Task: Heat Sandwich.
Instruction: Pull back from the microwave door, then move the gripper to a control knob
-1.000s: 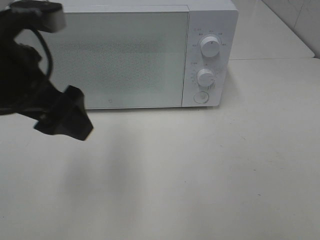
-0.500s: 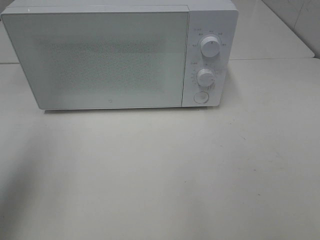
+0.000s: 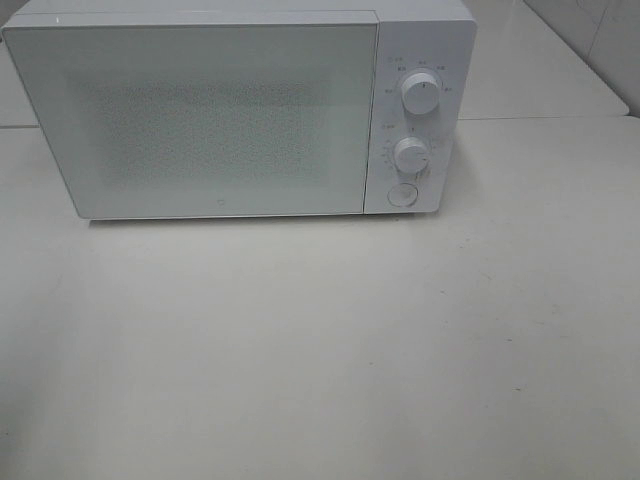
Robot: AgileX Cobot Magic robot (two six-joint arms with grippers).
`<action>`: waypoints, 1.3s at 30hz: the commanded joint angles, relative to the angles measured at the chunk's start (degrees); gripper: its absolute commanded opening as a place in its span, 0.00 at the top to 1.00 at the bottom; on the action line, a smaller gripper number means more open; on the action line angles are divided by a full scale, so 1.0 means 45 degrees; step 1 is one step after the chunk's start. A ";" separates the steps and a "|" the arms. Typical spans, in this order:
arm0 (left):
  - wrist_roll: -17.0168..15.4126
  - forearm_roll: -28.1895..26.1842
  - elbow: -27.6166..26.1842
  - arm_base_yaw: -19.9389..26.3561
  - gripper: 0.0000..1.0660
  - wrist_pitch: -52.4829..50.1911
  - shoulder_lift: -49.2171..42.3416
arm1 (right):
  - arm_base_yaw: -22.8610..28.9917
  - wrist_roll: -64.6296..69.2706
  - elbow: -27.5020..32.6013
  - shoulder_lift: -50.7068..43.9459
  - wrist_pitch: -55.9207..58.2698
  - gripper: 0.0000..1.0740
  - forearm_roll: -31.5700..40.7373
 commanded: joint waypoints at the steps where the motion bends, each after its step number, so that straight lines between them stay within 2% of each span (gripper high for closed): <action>1: -0.0051 -0.0038 0.0879 0.0051 0.08 -0.0191 -0.1235 | -0.0064 -0.0064 0.0038 -0.0344 -0.0051 0.31 0.0013; 8: -0.0051 -0.0191 0.1757 0.0051 0.08 -0.0586 -0.2890 | -0.0064 -0.0064 0.0038 -0.0344 -0.0051 0.31 0.0013; 15: -0.0013 -0.0102 0.2330 0.0051 0.08 -0.1477 -0.5513 | -0.0064 -0.0064 0.0038 -0.0344 -0.0051 0.31 0.0013; 24: 0.0000 -0.0038 0.2317 0.0051 0.08 -0.1477 -0.7576 | -0.0064 -0.0064 0.0038 -0.0344 -0.0051 0.31 0.0013; 39: 0.0000 -0.0025 0.2317 0.0051 0.08 -0.1477 -0.7614 | -0.0064 -0.0064 0.0038 -0.0344 -0.0051 0.31 0.0051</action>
